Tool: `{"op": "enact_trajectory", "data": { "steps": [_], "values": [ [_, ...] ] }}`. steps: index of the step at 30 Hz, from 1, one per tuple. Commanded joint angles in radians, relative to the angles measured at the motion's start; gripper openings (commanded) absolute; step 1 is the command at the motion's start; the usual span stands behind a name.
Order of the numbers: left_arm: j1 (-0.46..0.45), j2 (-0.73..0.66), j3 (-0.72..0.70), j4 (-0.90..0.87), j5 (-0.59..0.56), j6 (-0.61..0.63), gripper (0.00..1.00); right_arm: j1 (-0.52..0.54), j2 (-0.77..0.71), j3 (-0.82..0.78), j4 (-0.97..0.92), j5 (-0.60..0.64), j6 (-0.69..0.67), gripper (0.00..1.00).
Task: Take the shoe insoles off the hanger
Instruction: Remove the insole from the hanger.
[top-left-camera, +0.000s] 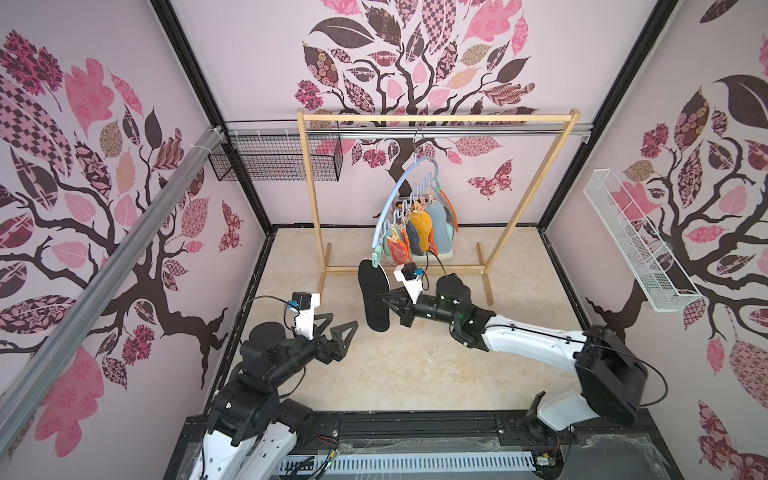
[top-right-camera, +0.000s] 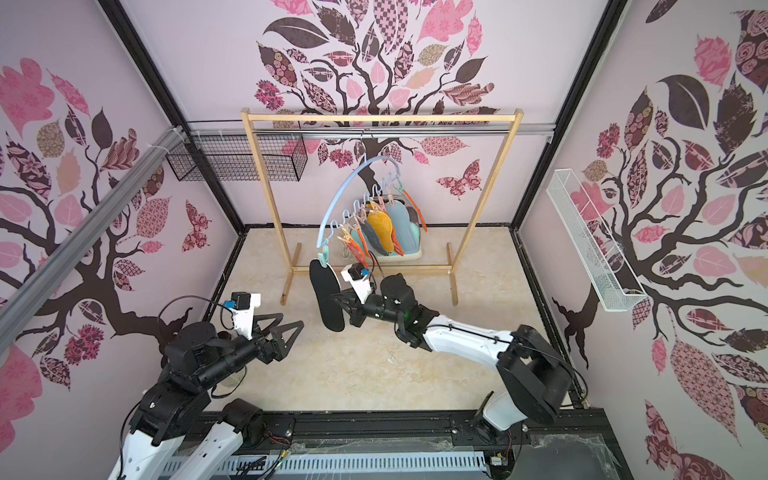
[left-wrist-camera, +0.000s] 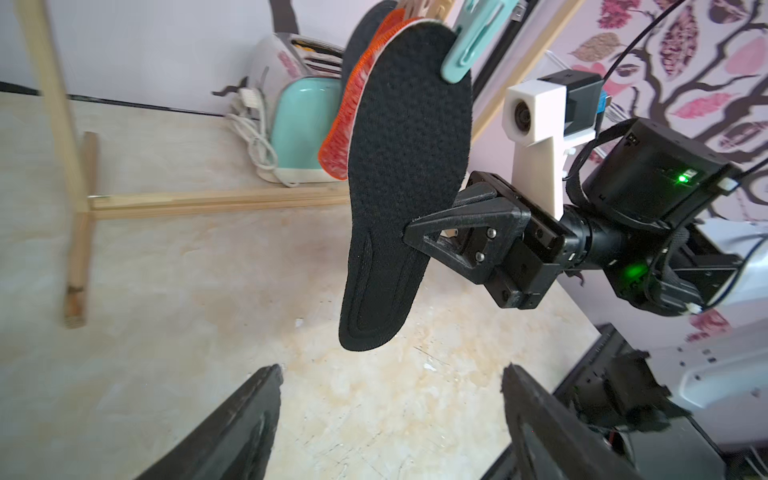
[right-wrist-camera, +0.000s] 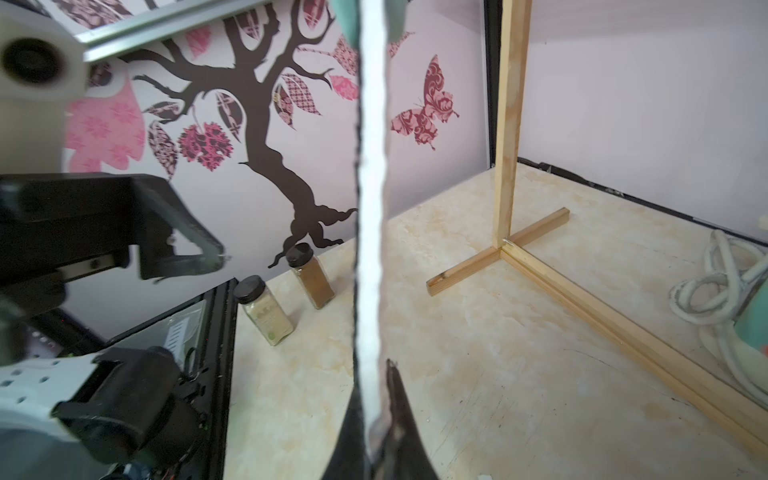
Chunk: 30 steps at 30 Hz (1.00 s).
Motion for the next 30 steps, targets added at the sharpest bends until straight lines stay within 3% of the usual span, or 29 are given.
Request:
{"op": "enact_trajectory", "data": {
  "steps": [1,10,13,18,24,30],
  "values": [
    [0.002,0.042,0.036,0.080,0.166,-0.002,0.87,-0.025,-0.124,-0.074,-0.101,-0.026,-0.023,0.00],
    [0.002,0.283,0.220,0.127,0.335,0.042,0.90,-0.135,-0.253,-0.135,-0.208,-0.181,-0.060,0.00],
    [0.001,0.396,0.315,0.091,0.409,0.125,0.92,-0.152,-0.270,-0.138,-0.246,-0.218,-0.090,0.00],
    [-0.003,0.593,0.461,0.001,0.365,0.210,0.91,-0.158,-0.281,-0.161,-0.225,-0.258,-0.087,0.00],
    [0.035,0.704,0.453,0.167,0.487,0.269,0.91,-0.161,-0.251,-0.159,-0.203,-0.307,-0.070,0.00],
    [0.044,0.779,0.482,0.341,0.695,0.163,0.88,-0.164,-0.241,-0.154,-0.196,-0.328,-0.061,0.00]
  ]
}}
